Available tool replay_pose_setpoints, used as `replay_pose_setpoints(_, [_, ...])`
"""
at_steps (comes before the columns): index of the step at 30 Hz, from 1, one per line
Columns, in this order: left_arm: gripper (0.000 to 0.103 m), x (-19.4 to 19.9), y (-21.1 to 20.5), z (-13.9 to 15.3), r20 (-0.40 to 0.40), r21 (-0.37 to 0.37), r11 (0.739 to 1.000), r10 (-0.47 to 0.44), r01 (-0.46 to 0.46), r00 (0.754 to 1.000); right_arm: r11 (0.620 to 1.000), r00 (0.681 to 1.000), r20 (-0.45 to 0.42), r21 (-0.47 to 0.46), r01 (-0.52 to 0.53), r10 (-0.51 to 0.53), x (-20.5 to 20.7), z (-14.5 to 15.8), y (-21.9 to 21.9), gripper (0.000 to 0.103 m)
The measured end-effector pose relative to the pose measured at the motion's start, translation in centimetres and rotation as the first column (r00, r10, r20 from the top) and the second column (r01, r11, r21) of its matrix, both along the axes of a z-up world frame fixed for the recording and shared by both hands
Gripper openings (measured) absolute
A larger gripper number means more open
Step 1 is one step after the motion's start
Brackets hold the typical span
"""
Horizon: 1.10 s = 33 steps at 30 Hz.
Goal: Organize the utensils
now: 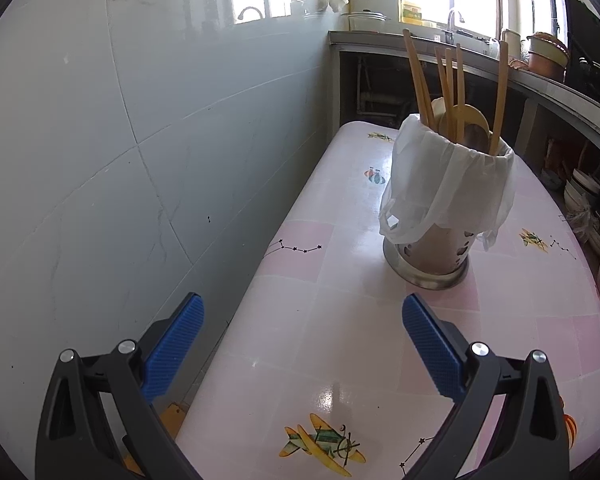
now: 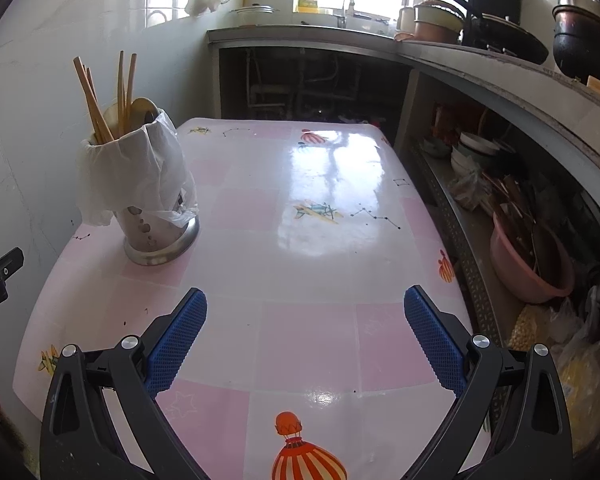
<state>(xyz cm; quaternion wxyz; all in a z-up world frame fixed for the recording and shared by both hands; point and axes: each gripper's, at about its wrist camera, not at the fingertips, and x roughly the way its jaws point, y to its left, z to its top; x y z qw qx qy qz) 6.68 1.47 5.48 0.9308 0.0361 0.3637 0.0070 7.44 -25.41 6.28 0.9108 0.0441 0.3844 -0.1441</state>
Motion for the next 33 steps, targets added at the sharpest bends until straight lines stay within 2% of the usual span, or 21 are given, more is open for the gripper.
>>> replay_pose_setpoints(33, [0.097, -0.66, -0.5, 0.56, 0.026, -0.005, 1.0, -0.015, 0.015, 1.0, 1.0, 1.0, 0.006, -0.001, -0.014, 0.014, -0.03, 0.13, 0.16, 0.095])
